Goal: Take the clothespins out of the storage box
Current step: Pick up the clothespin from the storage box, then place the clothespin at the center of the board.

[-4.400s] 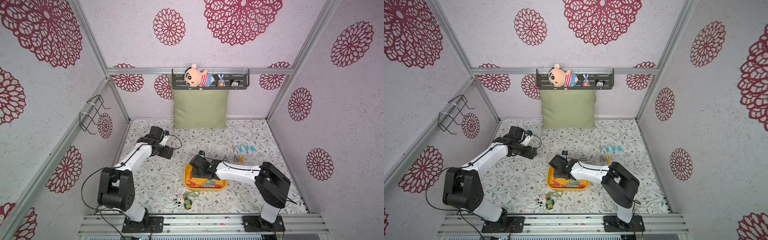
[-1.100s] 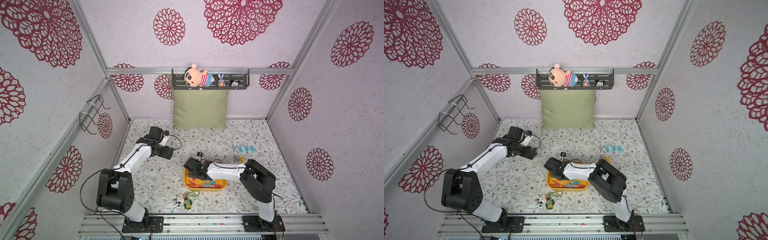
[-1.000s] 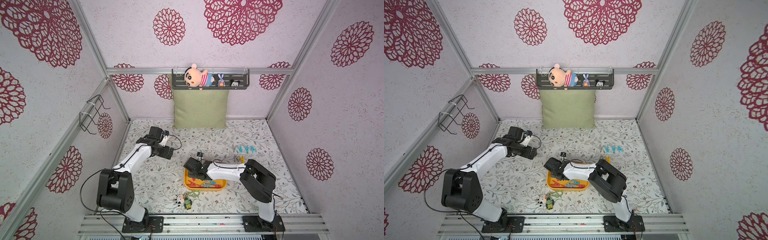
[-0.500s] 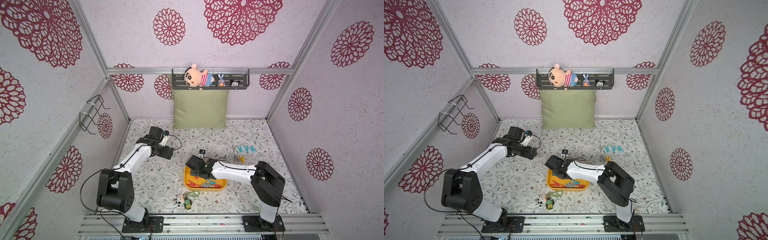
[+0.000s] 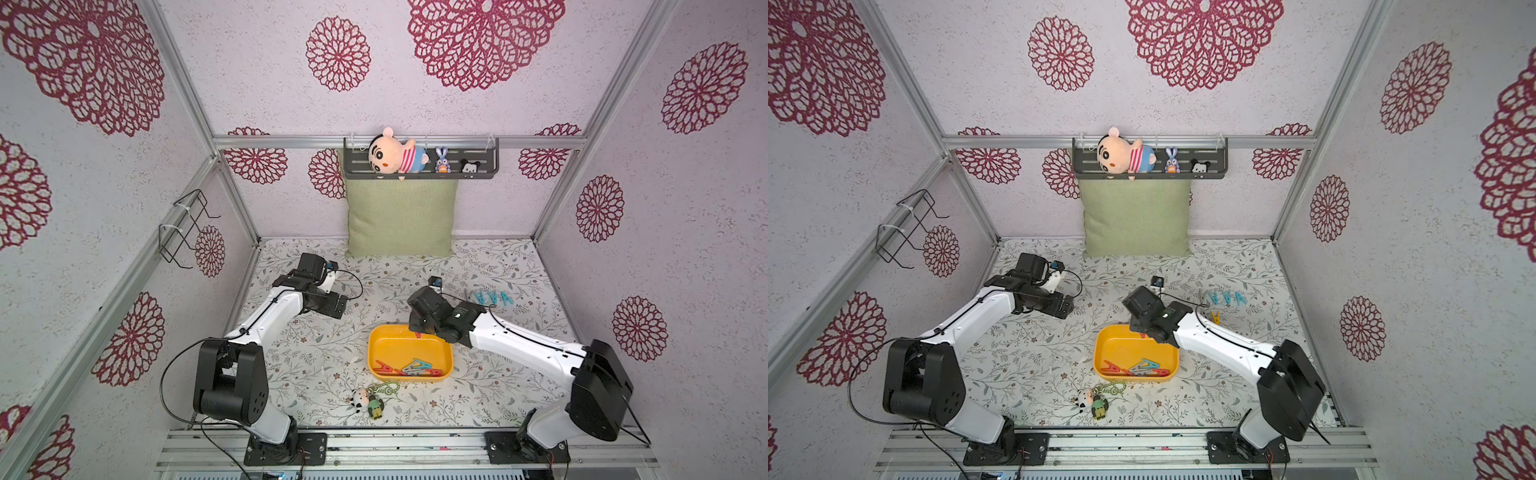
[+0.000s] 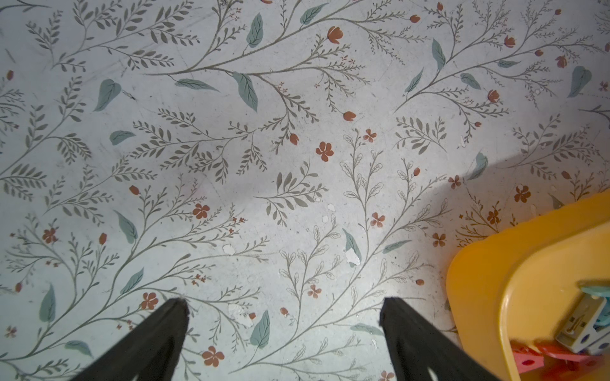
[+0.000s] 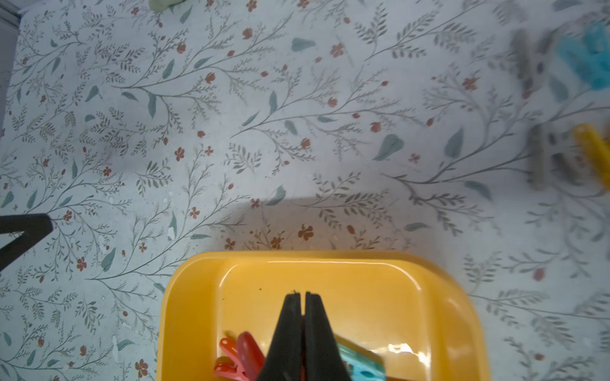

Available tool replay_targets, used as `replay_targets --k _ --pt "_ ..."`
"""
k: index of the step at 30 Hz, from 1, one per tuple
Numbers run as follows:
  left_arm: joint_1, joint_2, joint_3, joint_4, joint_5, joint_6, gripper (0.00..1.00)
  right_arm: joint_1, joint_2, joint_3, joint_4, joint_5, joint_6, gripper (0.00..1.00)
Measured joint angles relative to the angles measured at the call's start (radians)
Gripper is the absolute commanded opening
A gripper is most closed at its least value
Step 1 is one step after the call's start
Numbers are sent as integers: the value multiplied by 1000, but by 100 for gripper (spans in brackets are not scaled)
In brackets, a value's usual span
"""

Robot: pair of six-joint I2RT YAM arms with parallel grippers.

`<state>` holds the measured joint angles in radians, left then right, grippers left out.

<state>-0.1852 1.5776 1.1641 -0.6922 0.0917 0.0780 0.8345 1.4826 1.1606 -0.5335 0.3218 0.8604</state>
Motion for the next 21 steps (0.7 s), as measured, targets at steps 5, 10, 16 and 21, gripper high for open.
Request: replay_targets --k 5,10,16,21 --pt "0 0 0 0 0 0 99 -179 -82 -26 -73 -32 -130 0" --pt "0 0 0 0 0 0 99 -410 -101 -92 -111 -95 -273 0" --pt "0 0 0 0 0 0 99 -613 -51 -101 -118 -156 -423 0" --pt "0 0 0 0 1 0 99 -690 72 -95 -94 -171 -508 0"
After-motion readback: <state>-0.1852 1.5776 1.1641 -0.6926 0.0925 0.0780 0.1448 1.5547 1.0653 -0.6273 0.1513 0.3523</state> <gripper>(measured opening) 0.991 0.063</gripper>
